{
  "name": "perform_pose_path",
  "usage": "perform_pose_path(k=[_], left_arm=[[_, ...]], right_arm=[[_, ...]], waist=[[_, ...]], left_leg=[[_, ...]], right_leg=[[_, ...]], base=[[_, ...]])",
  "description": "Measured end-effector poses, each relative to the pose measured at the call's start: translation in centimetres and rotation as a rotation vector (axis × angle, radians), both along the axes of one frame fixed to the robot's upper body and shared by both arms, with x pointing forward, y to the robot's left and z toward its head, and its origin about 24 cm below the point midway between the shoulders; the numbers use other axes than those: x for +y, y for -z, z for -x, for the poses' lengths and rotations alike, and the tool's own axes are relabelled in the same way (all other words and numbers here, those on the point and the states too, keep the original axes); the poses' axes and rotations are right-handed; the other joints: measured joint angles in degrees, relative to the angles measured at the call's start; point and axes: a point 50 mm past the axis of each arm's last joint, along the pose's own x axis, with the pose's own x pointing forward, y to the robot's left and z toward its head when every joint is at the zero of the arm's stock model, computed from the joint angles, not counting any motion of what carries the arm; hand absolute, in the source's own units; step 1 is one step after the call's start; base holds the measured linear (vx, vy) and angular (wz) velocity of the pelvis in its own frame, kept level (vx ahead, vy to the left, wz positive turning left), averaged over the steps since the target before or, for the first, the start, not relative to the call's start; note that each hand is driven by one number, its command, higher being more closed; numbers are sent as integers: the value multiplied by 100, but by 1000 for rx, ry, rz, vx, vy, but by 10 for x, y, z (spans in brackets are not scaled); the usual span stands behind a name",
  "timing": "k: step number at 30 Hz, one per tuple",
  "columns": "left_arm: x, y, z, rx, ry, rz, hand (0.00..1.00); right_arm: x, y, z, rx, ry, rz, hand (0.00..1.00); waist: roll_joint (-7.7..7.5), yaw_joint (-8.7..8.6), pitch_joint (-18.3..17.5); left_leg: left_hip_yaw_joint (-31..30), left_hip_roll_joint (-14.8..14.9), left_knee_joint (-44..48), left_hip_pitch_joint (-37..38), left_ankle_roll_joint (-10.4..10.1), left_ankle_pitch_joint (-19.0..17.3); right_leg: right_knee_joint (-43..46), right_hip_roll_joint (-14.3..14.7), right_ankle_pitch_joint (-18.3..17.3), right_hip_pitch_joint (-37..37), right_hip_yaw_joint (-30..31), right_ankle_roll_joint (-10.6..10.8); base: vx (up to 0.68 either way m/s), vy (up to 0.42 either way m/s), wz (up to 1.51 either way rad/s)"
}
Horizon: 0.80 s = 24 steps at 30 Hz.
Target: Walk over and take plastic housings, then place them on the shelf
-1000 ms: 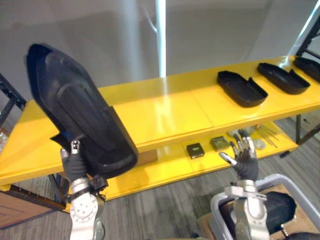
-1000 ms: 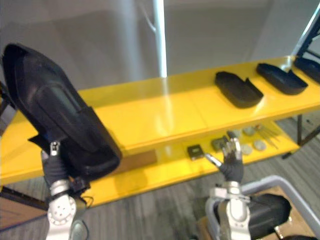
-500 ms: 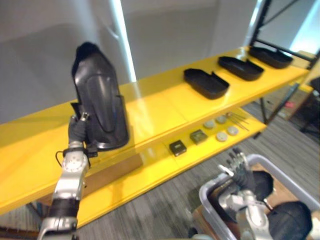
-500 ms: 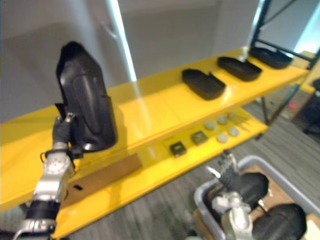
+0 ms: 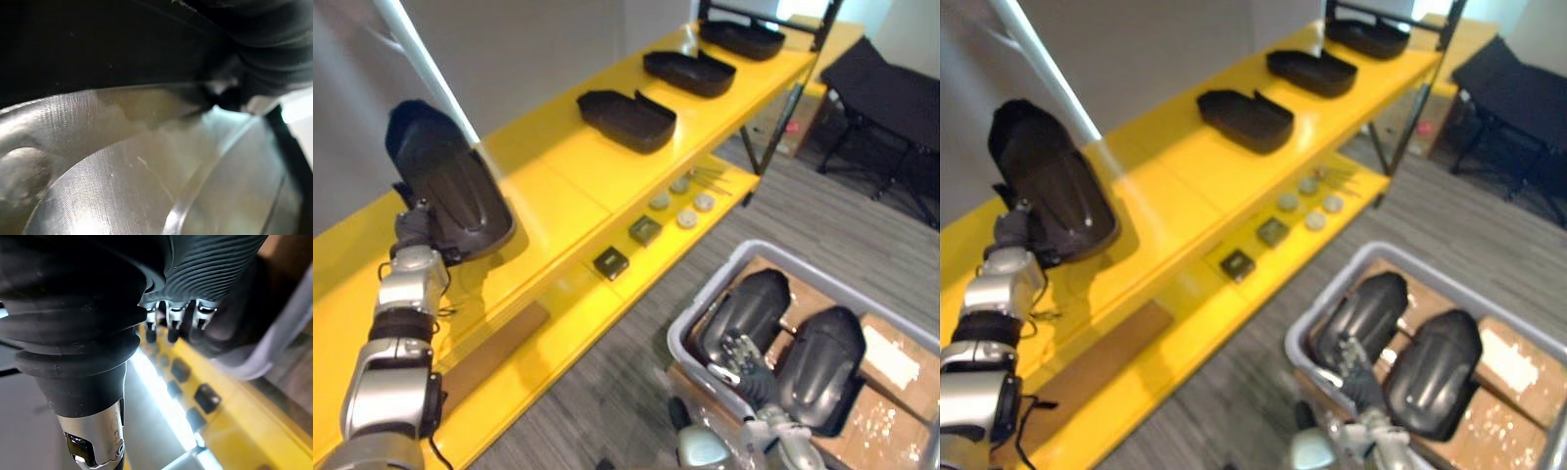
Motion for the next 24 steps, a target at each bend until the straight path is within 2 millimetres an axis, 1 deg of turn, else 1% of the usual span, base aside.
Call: perform_pose_path(k=[3, 6, 8, 11, 12, 14, 17, 20, 23, 24], left_arm=[[4, 13, 5, 76, -55, 52, 100], [5, 18, 8, 120, -82, 58, 100], [5, 17, 7, 127, -88, 66, 100], [5, 19, 8, 156, -90, 72, 100], [5, 19, 8, 161, -91, 74, 0], [4, 20, 8, 167, -92, 79, 0], [4, 24, 9, 180, -101, 99, 0], [4, 25, 10, 175, -109, 113, 0], [4, 26, 10, 177, -112, 117, 0], [3, 27, 10, 172, -120, 137, 0]], right_arm=[[6, 0, -1, 2, -9, -5, 0], [11, -5, -3, -19, -13, -10, 0], [14, -7, -5, -29, -25, -15, 0], [16, -7, -5, -26, -41, -20, 0], [16, -7, -5, -26, -42, -20, 0], [16, -8, -6, -28, -28, -31, 0], [13, -9, -6, -30, -31, -18, 0], [11, -12, -7, -37, -32, -23, 0], [12, -15, -8, -53, -37, -26, 0], [11, -15, -8, -53, -37, -25, 0]], waist=[[28, -35, 140], [74, -42, 242], [83, -32, 251], [140, -22, 302], [147, -20, 320], [157, -18, 430], [171, -42, 443], [180, -56, 448], [232, -75, 475], [278, -86, 498]], left_leg=[[63, 1, 89, -21, 1, -1], [61, 0, 104, -46, 1, -1], [55, 2, 183, -144, 14, -9], [49, 7, 199, -121, 15, -10], [49, 7, 205, -116, 18, -12], [48, 20, 293, -108, 27, -61], [55, 31, 394, -197, 30, -138], [63, 23, 395, -197, 31, -138], [67, 23, 397, -199, 30, -138], [70, 24, 396, -198, 30, -137]], right_leg=[[11, -7, 33, -12, 47, -2], [65, -12, 27, -48, 44, -11], [109, -25, 26, -124, 42, -12], [175, -24, 6, -122, 33, -33], [191, -25, 1, -123, 31, -34], [295, -29, -51, -125, 20, -50], [423, -40, -116, -222, 21, -53], [462, -47, -117, -243, 27, -52], [470, -48, -116, -251, 32, -52], [473, -47, -116, -252, 32, -50]], base=[[-15, -7, -9], [-9, -4, 2], [-27, -9, 4], [-9, -5, 1], [-42, -9, -2], [-56, -7, -1], [-52, -7, 2], [-12, -1, 0], [0, 0, 0], [0, 0, 0]])
